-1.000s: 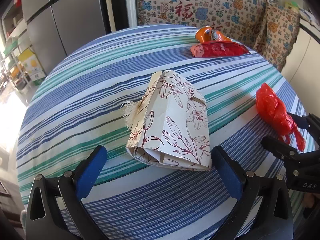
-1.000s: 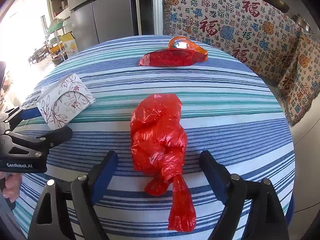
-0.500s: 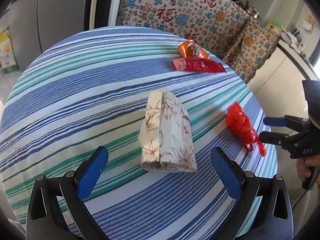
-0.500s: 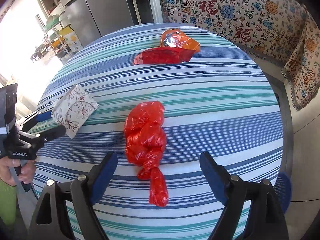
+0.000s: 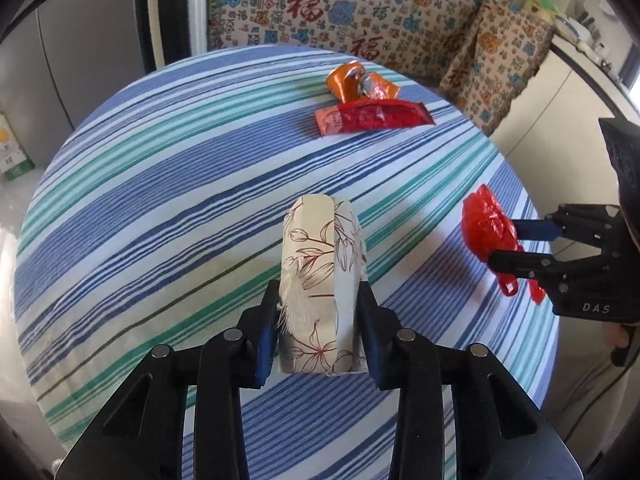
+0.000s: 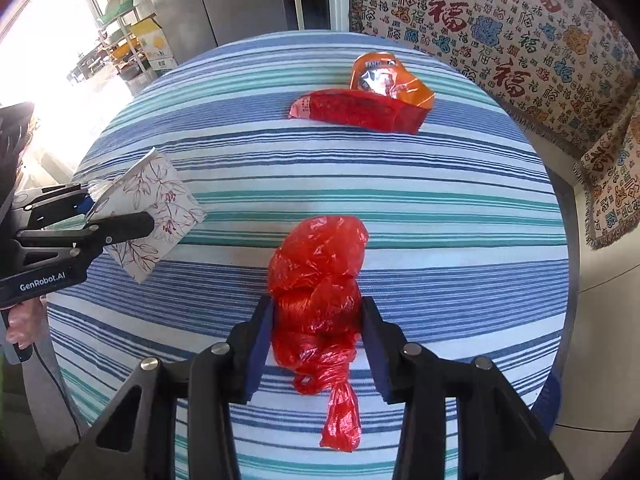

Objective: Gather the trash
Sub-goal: 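Carry box and red bag to the blue wastebasket and open both tools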

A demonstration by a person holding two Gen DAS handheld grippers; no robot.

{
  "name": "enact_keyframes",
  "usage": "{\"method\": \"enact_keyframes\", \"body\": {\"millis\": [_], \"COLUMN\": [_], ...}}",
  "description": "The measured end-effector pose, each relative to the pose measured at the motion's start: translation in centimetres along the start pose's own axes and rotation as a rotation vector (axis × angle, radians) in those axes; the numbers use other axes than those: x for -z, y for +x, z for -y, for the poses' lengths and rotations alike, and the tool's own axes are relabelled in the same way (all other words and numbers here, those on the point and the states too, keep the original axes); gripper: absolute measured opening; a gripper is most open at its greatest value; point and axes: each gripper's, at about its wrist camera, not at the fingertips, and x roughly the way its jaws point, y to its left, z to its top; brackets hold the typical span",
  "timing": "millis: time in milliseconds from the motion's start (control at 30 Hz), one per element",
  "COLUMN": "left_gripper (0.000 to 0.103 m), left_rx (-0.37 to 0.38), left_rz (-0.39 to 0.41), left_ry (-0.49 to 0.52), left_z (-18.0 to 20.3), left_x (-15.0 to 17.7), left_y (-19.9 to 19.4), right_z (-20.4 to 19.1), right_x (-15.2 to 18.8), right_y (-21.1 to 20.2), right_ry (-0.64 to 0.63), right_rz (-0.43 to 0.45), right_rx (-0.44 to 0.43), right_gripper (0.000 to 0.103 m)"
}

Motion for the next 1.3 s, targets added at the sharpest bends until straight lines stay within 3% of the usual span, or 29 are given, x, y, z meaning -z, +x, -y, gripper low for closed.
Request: {"method": "enact_keyframes", "body": {"millis": [167, 300, 433, 633, 867, 1100, 1300], "left_gripper": [0.036, 0.036, 0.036, 0.036, 0.037, 0.037, 0.038], "left_rx": [0.064, 0.174, 0.297, 0.399, 0.424, 0.401, 0.392], "left_rz": [0.066, 0.092, 0.077, 0.025, -0.056, -0.144, -0.177], "left_ry": [0.044, 0.074, 0.122, 0.199, 0.246, 0.250, 0.255], "left_z": [4.7, 10.9, 18.7, 30.2, 39.2, 42.7, 44.7], "left_x": [-0.9, -2.3, -3.6, -4.8, -3.5, -2.4, -1.9], "left_y": [-2.2, -2.3, -0.7, 3.7, 10.9, 17.6, 20.2], "right_z": [5.7, 12.1, 19.6, 26.9, 33.0, 37.6, 40.1], "right_x": [3.0, 6.5, 11.3, 17.0, 22.5, 25.9, 27.9], "right_y": [-4.6, -8.2, -10.1, -10.1, -7.8, -5.6, -4.3], "right_ry": [0.079, 0.184, 0.319, 0.502, 0.648, 0.760, 0.848], "right_rz": [0.053, 0.075, 0.056, 0.046, 0.055, 0.082, 0.106], "right_rx": [0.015, 0.086, 0.184, 0.255, 0.287, 0.267, 0.237], "right_gripper": [0.043, 0.043, 0.044, 0.044, 0.044, 0.044, 0.045]}}
